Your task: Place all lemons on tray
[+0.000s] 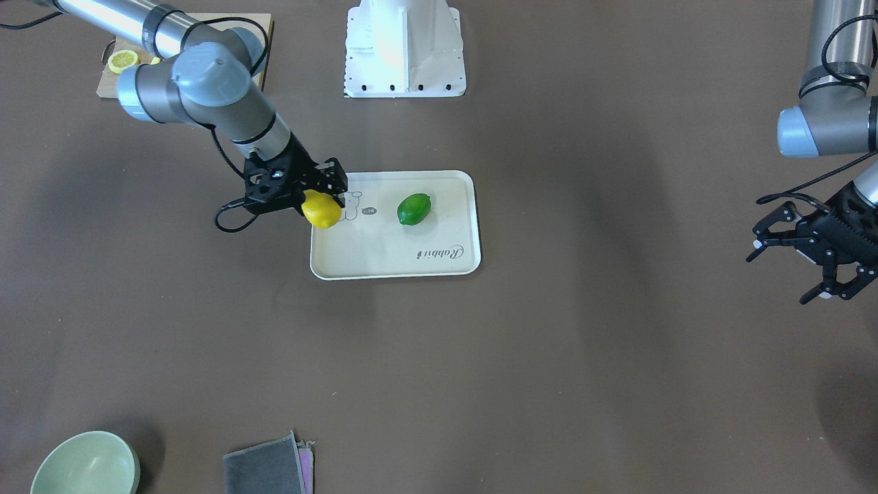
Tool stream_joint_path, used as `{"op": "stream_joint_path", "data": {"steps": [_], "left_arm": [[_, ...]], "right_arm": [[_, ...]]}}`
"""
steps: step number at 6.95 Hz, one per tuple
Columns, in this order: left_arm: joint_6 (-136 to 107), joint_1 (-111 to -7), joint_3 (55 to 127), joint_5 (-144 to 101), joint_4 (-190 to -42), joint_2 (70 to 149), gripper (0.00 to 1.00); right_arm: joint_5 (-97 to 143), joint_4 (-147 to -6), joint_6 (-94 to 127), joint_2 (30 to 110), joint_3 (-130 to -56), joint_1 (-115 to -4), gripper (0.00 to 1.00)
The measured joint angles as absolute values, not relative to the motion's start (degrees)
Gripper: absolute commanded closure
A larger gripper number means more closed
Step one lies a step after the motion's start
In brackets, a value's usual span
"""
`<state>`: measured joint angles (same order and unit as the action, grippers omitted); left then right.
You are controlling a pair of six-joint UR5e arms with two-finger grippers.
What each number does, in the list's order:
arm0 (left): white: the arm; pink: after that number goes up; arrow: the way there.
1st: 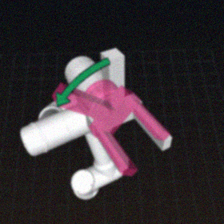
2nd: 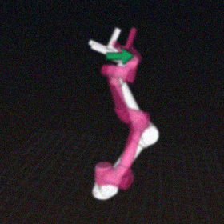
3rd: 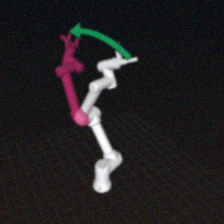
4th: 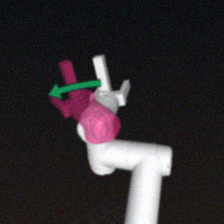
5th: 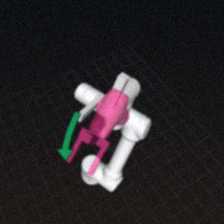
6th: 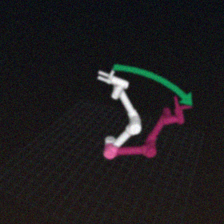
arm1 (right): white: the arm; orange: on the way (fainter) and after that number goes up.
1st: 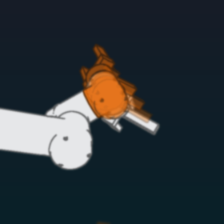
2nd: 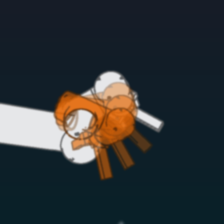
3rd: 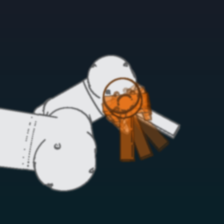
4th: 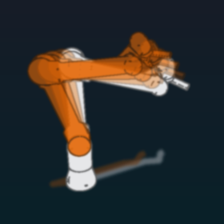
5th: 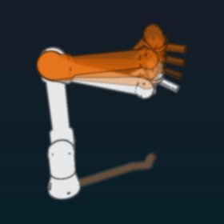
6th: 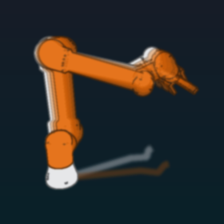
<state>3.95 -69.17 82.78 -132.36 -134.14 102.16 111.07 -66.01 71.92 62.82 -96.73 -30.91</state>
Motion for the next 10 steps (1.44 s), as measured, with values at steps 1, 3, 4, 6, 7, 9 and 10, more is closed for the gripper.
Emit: {"op": "stream_joint_path", "data": {"steps": [1, 3, 4, 6, 7, 9, 10], "left_arm": [[4.0, -69.2, 82.7, -132.4, -134.2, 102.1, 0.01], [4.0, -69.2, 82.7, -132.4, -134.3, 102.1, 0.01], [4.0, -69.2, 82.6, -132.4, -134.4, 102.1, 0.01], [3.8, -69.2, 82.8, -132.4, -134.3, 101.4, 0.01], [3.5, -69.7, 83.0, -132.3, -134.2, 100.8, 0.01], [4.1, -74.8, 83.1, -134.1, -130.3, 100.1, 0.01], [6.8, -78.5, 83.1, -136.4, -126.1, 100.0, 0.01]], "right_arm": [[109.1, -67.0, 73.1, 59.8, -94.9, -29.8, 0.0], [107.4, -67.5, 73.1, 58.1, -94.2, -30.0, 0.0], [108.5, -67.6, 72.2, 58.1, -94.4, -31.5, 0.0], [116.3, -67.7, 65.9, 59.9, -94.5, -38.3, 0.0], [120.0, -68.0, 60.9, 61.8, -94.5, -42.0, 0.0], [123.2, -68.8, 49.6, 66.8, -94.6, -48.9, 0.0], [124.6, -68.8, 43.8, 70.2, -95.1, -52.5, 0.0]]}}
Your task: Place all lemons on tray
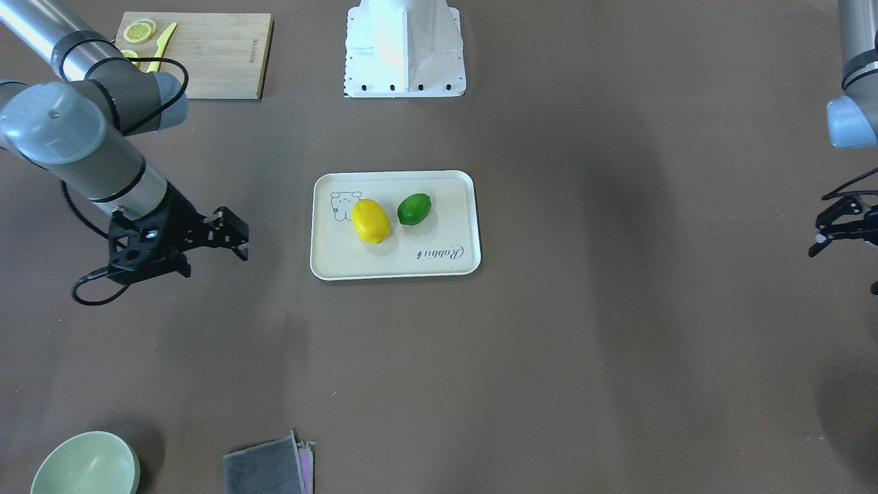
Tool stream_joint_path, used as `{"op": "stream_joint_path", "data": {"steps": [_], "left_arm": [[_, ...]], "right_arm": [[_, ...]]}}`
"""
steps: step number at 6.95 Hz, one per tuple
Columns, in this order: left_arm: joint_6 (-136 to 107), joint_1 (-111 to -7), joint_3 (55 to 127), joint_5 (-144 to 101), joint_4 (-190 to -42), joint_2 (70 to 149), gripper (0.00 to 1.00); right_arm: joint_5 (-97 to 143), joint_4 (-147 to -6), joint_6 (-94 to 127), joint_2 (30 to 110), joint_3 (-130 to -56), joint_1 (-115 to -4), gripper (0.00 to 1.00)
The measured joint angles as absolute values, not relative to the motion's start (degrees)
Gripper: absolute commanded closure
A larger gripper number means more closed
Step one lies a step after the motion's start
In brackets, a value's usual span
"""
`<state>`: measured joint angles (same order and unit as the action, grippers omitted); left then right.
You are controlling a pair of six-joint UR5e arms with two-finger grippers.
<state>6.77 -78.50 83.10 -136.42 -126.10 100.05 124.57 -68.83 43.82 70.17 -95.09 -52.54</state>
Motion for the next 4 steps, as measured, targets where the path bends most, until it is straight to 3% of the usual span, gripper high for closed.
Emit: {"op": "stream_joint_path", "data": {"steps": [4], "left_arm": [[31.1, -93.1, 82.3, -138.2, -100.8, 97.2, 0.01]], "right_arm": [[131.1, -68.8, 16.0, 87.0, -97.2, -72.9, 0.0]]}}
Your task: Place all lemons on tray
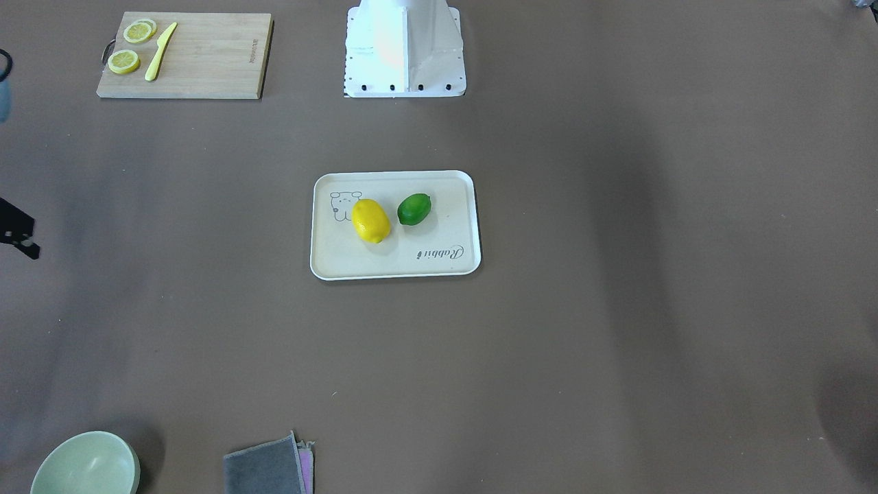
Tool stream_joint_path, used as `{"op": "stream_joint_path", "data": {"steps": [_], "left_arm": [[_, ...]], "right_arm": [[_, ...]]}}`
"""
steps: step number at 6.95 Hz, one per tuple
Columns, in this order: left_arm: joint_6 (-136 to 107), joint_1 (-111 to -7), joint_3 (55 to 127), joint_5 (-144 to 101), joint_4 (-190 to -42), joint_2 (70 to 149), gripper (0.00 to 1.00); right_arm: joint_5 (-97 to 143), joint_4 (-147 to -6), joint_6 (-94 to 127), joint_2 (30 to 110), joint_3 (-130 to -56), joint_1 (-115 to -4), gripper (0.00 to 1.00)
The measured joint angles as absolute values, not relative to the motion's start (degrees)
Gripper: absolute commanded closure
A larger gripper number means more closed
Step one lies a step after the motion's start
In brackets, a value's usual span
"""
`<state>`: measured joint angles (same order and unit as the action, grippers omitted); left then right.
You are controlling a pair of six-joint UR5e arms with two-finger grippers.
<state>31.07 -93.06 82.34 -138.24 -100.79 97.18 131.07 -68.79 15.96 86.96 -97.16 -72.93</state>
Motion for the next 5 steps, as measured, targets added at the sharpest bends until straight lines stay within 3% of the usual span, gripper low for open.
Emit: {"op": "stream_joint_path", "data": {"steps": [3, 5], "left_arm": [[31.1, -99.2, 79.1, -138.2, -117.4, 84.5, 0.01], [26.5, -99.5, 78.4, -137.2, -119.7, 83.2, 0.01]], "right_arm": [[132.8, -69.2, 4.8, 96.5, -97.1, -86.0, 0.0], [132.4, -68.8, 4.3, 99.7, -96.9, -87.9, 0.0]]}}
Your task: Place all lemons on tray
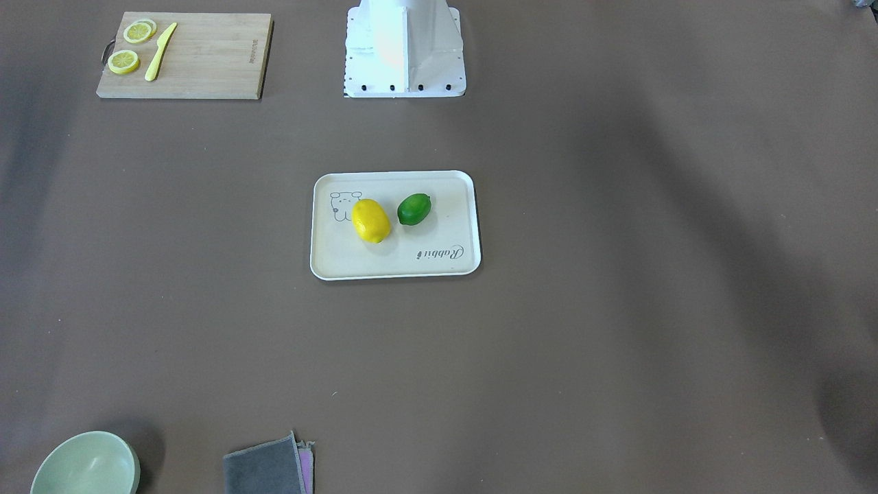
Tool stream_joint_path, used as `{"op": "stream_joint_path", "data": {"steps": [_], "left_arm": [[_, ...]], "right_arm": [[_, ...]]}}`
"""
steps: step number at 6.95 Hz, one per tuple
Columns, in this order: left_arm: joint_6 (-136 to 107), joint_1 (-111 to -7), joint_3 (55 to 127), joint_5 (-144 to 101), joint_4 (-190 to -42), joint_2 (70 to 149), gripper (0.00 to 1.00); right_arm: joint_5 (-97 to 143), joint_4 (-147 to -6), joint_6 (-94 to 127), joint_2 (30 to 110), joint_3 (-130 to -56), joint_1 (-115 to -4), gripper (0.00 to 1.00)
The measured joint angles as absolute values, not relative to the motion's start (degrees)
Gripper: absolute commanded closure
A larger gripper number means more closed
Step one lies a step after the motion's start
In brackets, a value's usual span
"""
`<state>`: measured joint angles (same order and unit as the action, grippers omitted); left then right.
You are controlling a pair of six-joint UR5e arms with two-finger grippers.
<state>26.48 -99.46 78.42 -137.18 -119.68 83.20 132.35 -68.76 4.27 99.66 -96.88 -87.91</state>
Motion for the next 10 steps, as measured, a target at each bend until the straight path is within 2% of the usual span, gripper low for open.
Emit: {"op": "stream_joint_path", "data": {"steps": [2, 4, 5, 8, 10], "left_arm": [[24.6, -99.1, 83.7, -135.9, -104.0, 86.3, 0.01], [23.6, -97.5, 94.6, -132.5, -79.6, 90.6, 0.01], [23.5, -97.0, 97.9, -131.3, -73.8, 91.0, 0.01], [23.9, -96.7, 99.4, -131.1, -72.1, 90.7, 0.01], [23.8, -96.7, 99.3, -131.2, -72.1, 90.9, 0.01]], "right_arm": [[132.0, -68.7, 4.6, 101.7, -96.3, -88.2, 0.0], [131.9, -68.7, 4.9, 102.1, -95.2, -88.2, 0.0], [132.0, -68.7, 5.0, 102.1, -94.3, -88.2, 0.0], [133.0, -70.8, 5.0, 101.5, -92.4, -88.2, 0.0], [133.1, -83.2, 4.8, 100.8, -99.0, -88.6, 0.0]]}}
